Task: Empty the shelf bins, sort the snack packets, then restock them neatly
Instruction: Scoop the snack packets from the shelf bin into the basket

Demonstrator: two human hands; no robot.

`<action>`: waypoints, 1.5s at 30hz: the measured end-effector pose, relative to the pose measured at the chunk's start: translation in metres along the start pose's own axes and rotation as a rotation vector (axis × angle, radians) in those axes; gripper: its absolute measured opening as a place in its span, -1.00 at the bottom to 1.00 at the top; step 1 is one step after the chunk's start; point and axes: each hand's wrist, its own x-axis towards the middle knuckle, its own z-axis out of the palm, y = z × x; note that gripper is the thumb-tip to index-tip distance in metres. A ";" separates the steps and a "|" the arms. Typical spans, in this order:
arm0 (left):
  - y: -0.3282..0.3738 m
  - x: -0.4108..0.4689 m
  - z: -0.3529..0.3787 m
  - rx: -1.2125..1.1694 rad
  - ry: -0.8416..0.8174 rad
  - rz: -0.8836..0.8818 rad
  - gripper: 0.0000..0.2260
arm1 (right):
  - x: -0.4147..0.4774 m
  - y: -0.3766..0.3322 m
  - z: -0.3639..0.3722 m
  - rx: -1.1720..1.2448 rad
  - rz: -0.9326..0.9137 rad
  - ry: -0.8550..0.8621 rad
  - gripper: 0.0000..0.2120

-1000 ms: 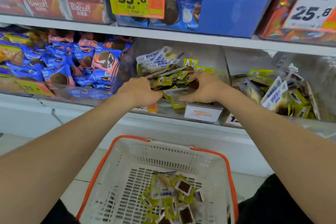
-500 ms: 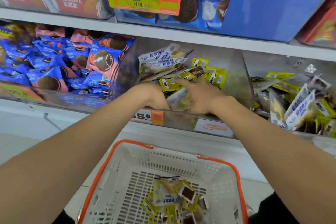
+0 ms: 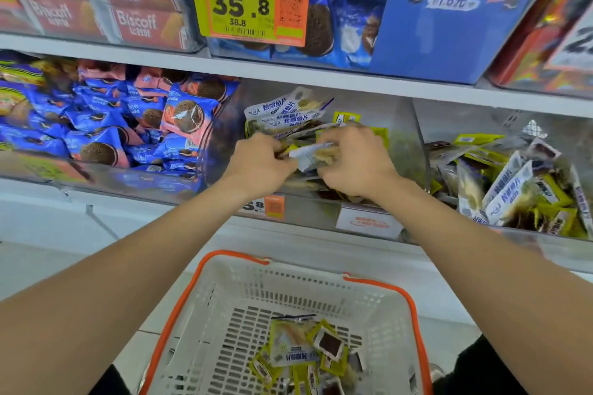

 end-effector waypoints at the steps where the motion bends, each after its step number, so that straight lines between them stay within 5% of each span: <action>1: 0.002 -0.006 -0.001 -0.055 0.041 0.030 -0.64 | -0.006 -0.004 -0.006 0.067 0.012 0.048 -0.68; 5: 0.021 -0.037 -0.020 -0.314 0.071 0.153 -0.75 | -0.043 -0.020 -0.035 0.320 -0.009 0.257 -0.69; 9: 0.029 -0.069 -0.055 -0.428 -0.325 0.173 -0.84 | -0.086 -0.035 -0.070 0.509 -0.125 0.284 -0.52; 12: 0.014 -0.075 -0.063 -0.150 -0.642 0.235 -0.80 | -0.106 -0.037 -0.082 0.607 -0.146 -0.109 -0.42; 17: -0.004 -0.078 -0.040 0.083 -0.901 0.239 -0.66 | -0.127 -0.027 -0.043 0.160 -0.144 -0.539 -0.14; 20: -0.005 -0.069 -0.042 0.095 -0.788 0.146 -0.90 | -0.126 -0.029 -0.043 0.020 -0.166 -0.615 0.09; 22: -0.001 -0.060 -0.044 0.117 -0.498 0.190 -0.96 | -0.115 -0.029 -0.051 0.164 -0.097 -0.509 -0.21; 25: 0.000 -0.044 -0.037 0.217 -0.063 0.217 -0.90 | -0.082 -0.018 -0.053 0.316 0.046 -0.116 -0.90; 27: -0.001 -0.031 -0.029 0.346 0.006 0.158 -0.79 | -0.058 -0.005 -0.048 0.208 0.134 0.029 -0.93; 34: -0.001 0.015 -0.008 0.464 -0.378 -0.089 -0.30 | 0.005 0.028 0.009 0.081 0.356 -0.395 0.26; 38: 0.000 0.029 0.004 0.508 -0.036 -0.116 0.10 | 0.021 0.028 0.029 0.101 0.366 -0.389 0.46; 42: -0.004 0.035 0.012 0.613 0.182 0.117 0.06 | 0.031 0.029 0.037 0.018 0.331 -0.391 0.41; 45: -0.008 0.043 0.014 0.494 0.099 0.249 -0.10 | 0.037 0.029 0.042 -0.036 0.376 -0.415 0.41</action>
